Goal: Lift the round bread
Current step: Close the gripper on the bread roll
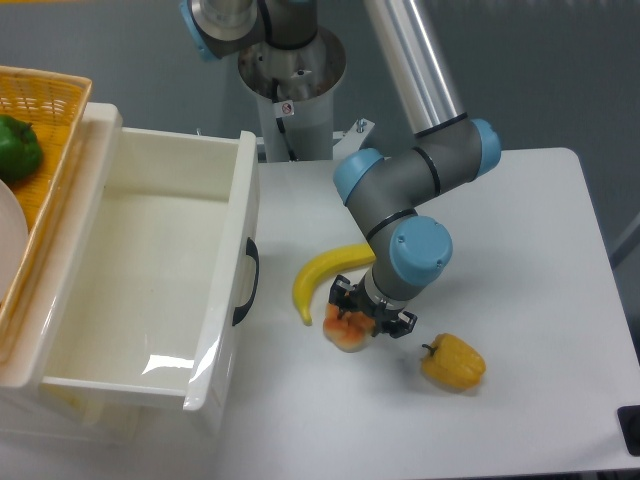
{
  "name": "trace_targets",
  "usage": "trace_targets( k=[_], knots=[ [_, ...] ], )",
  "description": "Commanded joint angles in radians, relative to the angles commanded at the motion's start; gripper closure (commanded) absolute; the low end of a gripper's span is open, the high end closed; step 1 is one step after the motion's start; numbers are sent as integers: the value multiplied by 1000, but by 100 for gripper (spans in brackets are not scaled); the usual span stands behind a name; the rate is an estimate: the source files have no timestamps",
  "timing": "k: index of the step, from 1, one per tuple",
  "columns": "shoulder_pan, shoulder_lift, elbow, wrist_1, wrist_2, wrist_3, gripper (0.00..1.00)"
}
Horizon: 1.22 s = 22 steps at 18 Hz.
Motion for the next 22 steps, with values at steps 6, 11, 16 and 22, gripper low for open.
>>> trace_targets(
  k=[6,11,16,22],
  knots=[
    [0,0,18,0,2,-49,100],
    [11,17,60,-8,5,-48,100],
    [29,52,100,-40,3,-45,100],
    [51,106,153,-78,-3,-37,100]
  ],
)
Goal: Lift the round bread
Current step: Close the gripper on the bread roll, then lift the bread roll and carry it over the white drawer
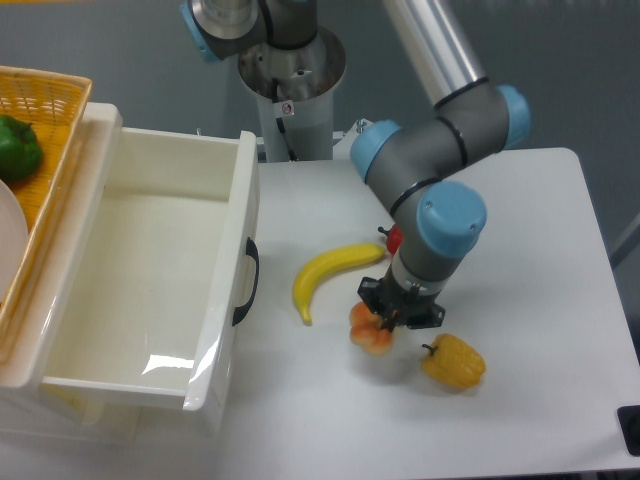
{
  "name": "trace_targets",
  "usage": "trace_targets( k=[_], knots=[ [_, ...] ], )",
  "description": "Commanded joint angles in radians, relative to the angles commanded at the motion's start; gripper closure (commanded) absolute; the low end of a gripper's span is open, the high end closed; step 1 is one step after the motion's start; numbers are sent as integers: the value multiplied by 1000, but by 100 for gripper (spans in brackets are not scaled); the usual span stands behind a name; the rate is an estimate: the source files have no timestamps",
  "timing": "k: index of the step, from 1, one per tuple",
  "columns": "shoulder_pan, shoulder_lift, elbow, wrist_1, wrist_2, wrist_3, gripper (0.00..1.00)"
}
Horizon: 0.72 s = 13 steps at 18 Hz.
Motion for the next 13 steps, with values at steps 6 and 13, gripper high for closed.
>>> trace_targets(
  k=[6,13],
  knots=[
    [0,9,40,-8,2,41,100],
    [0,100,8,-92,0,77,100]
  ],
)
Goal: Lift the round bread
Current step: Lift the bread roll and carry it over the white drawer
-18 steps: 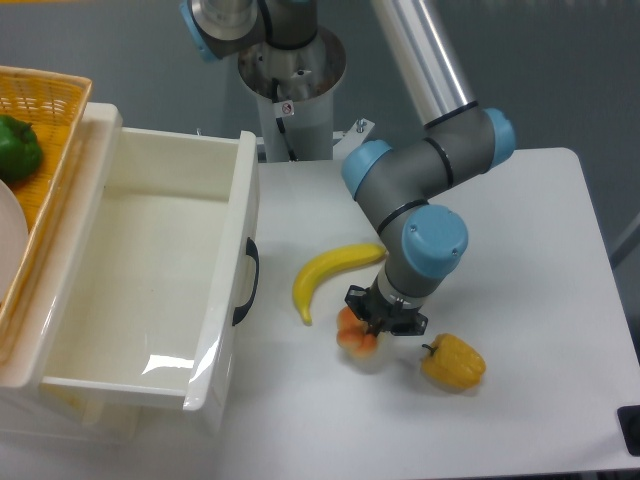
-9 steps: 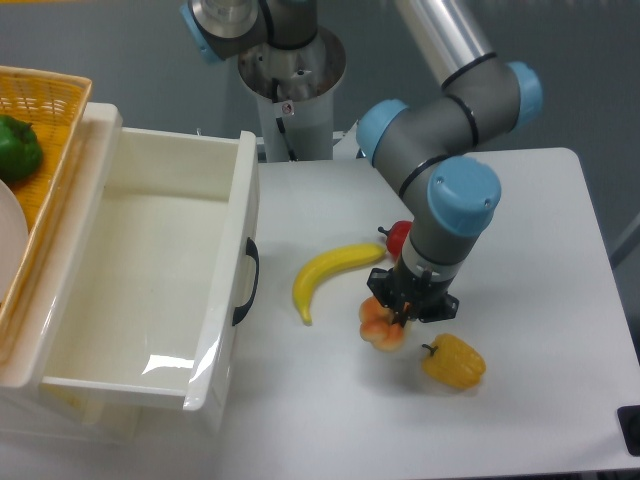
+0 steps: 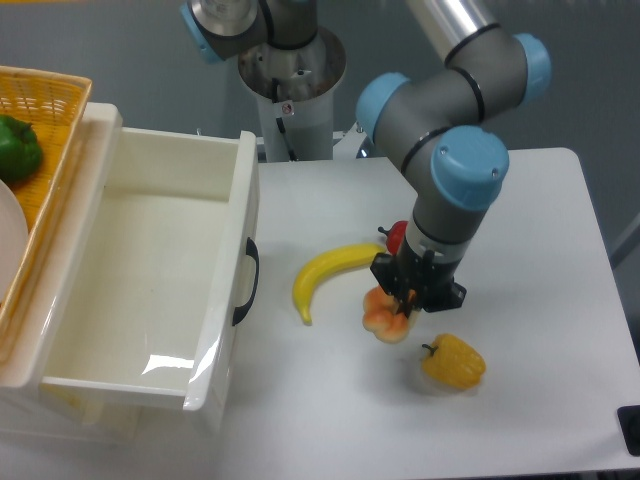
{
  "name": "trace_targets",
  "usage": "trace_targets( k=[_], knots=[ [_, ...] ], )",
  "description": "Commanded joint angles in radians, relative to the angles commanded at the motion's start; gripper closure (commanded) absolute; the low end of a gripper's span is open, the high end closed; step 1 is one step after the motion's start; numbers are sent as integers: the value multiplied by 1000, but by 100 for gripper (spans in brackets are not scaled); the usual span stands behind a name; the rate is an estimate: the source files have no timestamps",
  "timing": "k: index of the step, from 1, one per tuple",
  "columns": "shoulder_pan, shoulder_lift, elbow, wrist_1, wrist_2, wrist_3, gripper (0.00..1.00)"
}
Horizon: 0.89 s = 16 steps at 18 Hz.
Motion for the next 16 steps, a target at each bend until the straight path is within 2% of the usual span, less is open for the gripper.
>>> trace_targets(
  k=[8,14,16],
  knots=[
    [2,97,0,-62,-9,-57,100],
    [9,149,2,-62,-142,-173,100],
    [3,170,0,-65,-152,-184,100]
  ],
)
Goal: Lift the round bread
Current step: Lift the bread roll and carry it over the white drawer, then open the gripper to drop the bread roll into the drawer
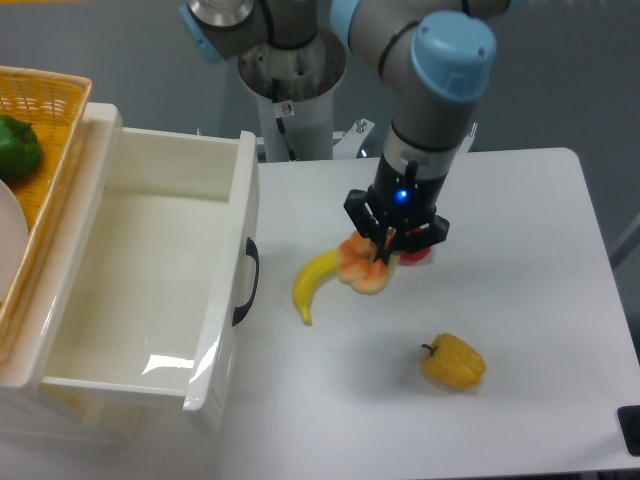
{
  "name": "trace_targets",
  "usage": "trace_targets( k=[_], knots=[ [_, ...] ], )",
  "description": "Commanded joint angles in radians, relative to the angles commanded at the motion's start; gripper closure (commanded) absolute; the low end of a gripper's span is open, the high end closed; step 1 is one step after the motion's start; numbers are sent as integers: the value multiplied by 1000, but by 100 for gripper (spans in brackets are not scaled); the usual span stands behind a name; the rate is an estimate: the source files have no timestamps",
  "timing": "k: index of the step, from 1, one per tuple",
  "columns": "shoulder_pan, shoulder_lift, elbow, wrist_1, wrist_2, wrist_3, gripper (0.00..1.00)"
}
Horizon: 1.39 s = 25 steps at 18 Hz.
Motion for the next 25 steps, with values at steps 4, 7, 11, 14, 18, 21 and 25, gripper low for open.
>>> trace_targets(
  k=[4,7,11,14,18,21,25],
  knots=[
    [-9,25,0,8,-90,-115,100],
    [-14,48,2,9,-141,-170,100],
    [-41,57,9,11,-199,-232,100],
    [-106,60,5,11,-202,-250,100],
    [-166,60,0,11,-201,-267,100],
    [-204,58,-11,11,-202,-272,100],
    [-232,57,-20,14,-201,-261,97]
  ],
)
